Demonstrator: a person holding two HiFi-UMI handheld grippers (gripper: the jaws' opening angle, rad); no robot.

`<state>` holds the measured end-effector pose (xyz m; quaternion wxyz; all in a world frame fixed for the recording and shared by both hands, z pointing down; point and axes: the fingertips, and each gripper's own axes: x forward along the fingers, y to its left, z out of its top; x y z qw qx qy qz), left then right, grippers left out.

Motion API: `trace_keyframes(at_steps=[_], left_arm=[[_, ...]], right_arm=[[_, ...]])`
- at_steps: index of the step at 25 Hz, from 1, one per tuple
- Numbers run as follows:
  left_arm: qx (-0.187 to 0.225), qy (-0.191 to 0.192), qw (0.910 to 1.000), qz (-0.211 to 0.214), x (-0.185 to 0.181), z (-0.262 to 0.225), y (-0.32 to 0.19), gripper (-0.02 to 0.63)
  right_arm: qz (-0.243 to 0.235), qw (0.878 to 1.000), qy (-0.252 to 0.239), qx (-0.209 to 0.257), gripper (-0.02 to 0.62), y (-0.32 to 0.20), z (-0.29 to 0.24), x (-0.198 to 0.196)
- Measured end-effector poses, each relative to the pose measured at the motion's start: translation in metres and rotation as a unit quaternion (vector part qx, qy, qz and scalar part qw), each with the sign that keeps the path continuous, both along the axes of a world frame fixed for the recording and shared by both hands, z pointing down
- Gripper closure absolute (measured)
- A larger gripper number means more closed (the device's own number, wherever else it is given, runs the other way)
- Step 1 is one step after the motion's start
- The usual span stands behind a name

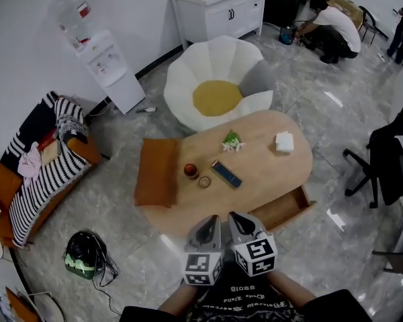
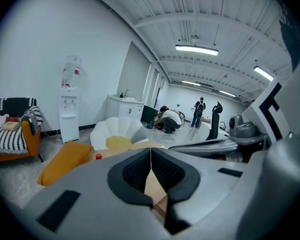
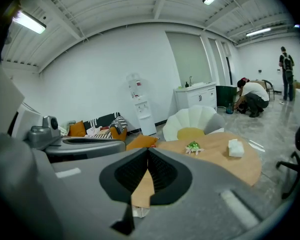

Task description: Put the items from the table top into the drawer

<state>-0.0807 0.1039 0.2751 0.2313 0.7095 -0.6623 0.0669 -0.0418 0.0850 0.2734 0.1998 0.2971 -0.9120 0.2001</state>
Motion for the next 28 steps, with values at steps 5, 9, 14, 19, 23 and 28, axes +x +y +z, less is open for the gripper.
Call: trace_keyframes(at_steps=[5, 9, 14, 19, 23, 28], left_arm=[[-0.014, -0.001, 0.9999, -0.006, -0.023, 0.012, -0.012, 0.595], [-0.027, 0.006, 0.9996, -0.004, -0.037, 0.027, -0.020, 0.595], [-0.039, 0.016, 0.9991, 0.000, -0.055, 0.038, -0.035, 0.595], [-0.047, 0.011, 0.9989, 0.001, -0.081, 0.048, -0.049, 0.595], [-0.064, 0.005, 0.9979, -0.001, -0.099, 0.070, -0.056, 0.595], [-0.061, 0.011, 0.9981, 0.003, -0.108, 0.081, -0.080, 0.595]], right_arm=[[-0.006, 1.000, 0.013, -0.006, 0.591, -0.014, 0.010, -0.024], [-0.008, 1.000, 0.018, -0.017, 0.588, -0.028, 0.019, -0.045], [-0.003, 0.999, 0.029, -0.025, 0.560, -0.048, 0.029, -0.067], [0.002, 0.999, 0.039, -0.038, 0.526, -0.061, 0.043, -0.082], [0.004, 0.997, 0.047, -0.055, 0.480, -0.069, 0.061, -0.093], [0.013, 0.996, 0.059, -0.067, 0.480, -0.084, 0.084, -0.103]])
